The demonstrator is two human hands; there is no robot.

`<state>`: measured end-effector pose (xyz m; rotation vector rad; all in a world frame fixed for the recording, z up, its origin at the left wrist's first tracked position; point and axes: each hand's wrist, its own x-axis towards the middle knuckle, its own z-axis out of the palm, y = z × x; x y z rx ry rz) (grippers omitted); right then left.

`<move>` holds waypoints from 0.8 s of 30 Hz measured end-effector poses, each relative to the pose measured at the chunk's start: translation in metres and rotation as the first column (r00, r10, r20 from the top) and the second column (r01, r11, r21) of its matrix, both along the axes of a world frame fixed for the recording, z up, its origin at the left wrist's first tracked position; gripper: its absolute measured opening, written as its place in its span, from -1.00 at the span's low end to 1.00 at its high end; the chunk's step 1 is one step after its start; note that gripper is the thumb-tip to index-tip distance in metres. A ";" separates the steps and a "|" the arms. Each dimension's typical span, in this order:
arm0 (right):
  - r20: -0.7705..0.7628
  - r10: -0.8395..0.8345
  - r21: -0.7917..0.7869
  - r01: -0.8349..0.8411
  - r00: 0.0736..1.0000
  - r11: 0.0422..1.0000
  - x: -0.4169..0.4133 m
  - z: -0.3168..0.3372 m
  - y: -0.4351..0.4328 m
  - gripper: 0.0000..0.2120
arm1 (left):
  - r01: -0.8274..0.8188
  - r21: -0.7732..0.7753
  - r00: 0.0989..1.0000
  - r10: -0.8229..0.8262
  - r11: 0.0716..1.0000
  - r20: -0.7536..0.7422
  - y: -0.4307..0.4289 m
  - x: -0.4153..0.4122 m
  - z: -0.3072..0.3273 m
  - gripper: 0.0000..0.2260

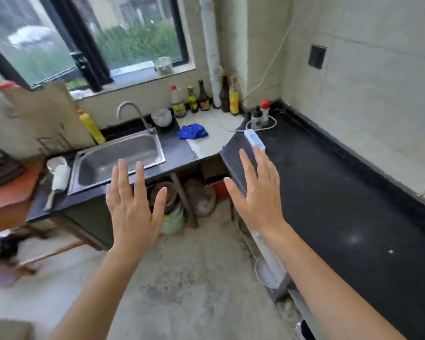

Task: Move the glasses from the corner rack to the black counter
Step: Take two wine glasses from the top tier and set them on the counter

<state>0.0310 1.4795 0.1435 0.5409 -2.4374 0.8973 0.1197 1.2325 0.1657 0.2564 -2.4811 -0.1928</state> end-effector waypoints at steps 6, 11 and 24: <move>-0.019 0.249 -0.032 -0.249 0.968 0.968 0.003 0.010 -0.254 -0.35 | -0.251 0.035 0.968 0.251 0.967 -0.022 -0.213 0.076 0.000 -0.39; 0.013 0.468 -0.024 -0.468 0.884 0.884 0.036 0.007 -0.450 -0.35 | -0.425 0.062 0.905 0.425 0.903 0.010 -0.355 0.126 0.002 -0.37; -0.005 0.735 0.037 -0.734 0.678 0.678 -0.024 -0.018 -0.766 -0.32 | -0.664 0.161 0.741 0.671 0.730 0.017 -0.610 0.103 -0.026 -0.38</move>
